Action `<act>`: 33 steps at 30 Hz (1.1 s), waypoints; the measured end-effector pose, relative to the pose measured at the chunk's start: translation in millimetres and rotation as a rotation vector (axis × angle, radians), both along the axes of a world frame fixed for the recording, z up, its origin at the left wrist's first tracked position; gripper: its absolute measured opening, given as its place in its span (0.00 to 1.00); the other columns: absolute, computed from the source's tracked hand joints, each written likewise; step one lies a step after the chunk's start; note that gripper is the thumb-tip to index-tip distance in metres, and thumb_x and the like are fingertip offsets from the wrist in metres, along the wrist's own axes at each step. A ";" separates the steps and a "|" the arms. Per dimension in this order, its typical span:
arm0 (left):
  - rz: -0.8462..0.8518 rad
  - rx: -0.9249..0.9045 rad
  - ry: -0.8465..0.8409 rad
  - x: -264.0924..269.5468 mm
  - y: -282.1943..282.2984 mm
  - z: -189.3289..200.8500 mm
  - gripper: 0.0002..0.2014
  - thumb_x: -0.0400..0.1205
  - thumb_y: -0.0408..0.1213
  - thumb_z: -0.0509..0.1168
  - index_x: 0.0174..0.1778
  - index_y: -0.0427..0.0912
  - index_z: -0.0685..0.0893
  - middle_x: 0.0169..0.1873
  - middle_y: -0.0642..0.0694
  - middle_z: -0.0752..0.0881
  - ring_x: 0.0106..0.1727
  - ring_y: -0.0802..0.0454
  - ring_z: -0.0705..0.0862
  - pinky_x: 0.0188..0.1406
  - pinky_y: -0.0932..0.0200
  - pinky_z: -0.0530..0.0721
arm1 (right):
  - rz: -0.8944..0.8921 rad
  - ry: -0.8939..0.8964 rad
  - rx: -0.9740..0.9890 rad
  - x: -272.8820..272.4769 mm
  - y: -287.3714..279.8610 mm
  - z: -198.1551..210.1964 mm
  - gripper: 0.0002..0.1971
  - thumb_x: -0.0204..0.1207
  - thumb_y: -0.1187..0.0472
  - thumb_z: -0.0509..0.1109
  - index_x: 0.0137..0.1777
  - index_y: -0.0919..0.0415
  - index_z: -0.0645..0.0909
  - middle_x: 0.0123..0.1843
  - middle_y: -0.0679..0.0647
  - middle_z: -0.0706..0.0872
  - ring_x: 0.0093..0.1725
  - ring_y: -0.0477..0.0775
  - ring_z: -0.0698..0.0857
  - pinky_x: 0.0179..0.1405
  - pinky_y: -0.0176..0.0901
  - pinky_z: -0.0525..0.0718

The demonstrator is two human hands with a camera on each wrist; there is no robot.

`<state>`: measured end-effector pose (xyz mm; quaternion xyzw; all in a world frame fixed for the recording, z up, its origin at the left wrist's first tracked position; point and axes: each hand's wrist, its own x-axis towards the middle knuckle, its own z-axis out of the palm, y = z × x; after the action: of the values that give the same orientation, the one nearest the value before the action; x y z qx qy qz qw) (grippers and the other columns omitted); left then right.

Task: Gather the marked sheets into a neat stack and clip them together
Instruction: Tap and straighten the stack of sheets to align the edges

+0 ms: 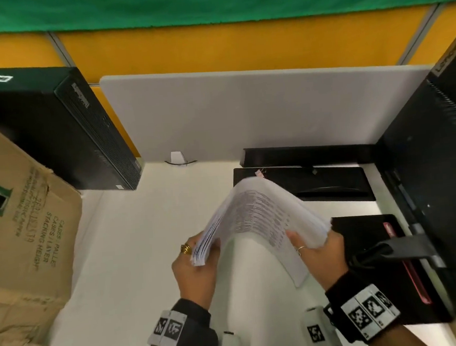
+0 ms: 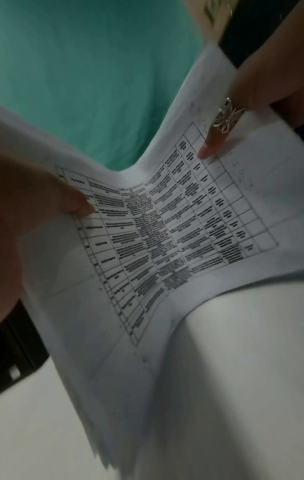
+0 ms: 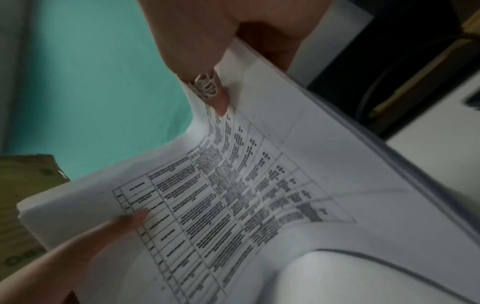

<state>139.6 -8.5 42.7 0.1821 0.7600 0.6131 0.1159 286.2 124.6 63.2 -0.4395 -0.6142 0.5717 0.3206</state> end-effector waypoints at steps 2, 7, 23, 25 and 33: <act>-0.048 -0.005 -0.035 1.6 -1.7 -8.4 0.16 0.71 0.23 0.72 0.37 0.52 0.79 0.34 0.54 0.83 0.35 0.77 0.82 0.34 0.84 0.75 | -0.008 -0.009 -0.051 3.5 4.3 -10.8 0.16 0.67 0.70 0.75 0.38 0.48 0.73 0.38 0.43 0.79 0.41 0.46 0.83 0.25 0.25 0.83; -0.121 -0.034 -0.022 -16.1 -1.6 -19.3 0.19 0.70 0.26 0.75 0.38 0.58 0.80 0.38 0.55 0.85 0.38 0.74 0.84 0.40 0.74 0.83 | -0.023 -0.029 -0.135 6.6 22.6 -31.0 0.20 0.64 0.67 0.77 0.57 0.61 0.78 0.49 0.54 0.85 0.48 0.51 0.85 0.31 0.30 0.86; -0.026 0.064 -0.158 -28.3 16.3 -30.3 0.14 0.68 0.26 0.76 0.40 0.48 0.84 0.37 0.56 0.86 0.32 0.75 0.85 0.32 0.83 0.79 | -0.079 0.036 -0.222 12.3 48.8 -43.6 0.24 0.57 0.64 0.81 0.54 0.57 0.78 0.50 0.52 0.86 0.50 0.52 0.86 0.42 0.47 0.86; -0.054 0.038 -0.135 -33.2 15.4 -30.8 0.13 0.68 0.27 0.76 0.44 0.43 0.84 0.36 0.56 0.85 0.32 0.75 0.84 0.30 0.84 0.77 | -0.045 0.054 -0.177 15.6 52.3 -39.9 0.17 0.63 0.70 0.78 0.47 0.51 0.80 0.46 0.48 0.86 0.47 0.47 0.85 0.40 0.45 0.85; -0.196 -0.048 -0.148 -64.6 9.8 -29.2 0.16 0.68 0.30 0.77 0.41 0.54 0.81 0.38 0.61 0.82 0.40 0.68 0.81 0.30 0.80 0.80 | 0.003 0.037 -0.148 17.2 63.9 -40.7 0.20 0.62 0.74 0.77 0.49 0.51 0.81 0.50 0.52 0.87 0.52 0.51 0.86 0.47 0.52 0.86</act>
<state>75.0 1.2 13.5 0.2069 0.7425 0.5921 0.2352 303.5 188.5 22.5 -0.4504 -0.5650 0.6241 0.2974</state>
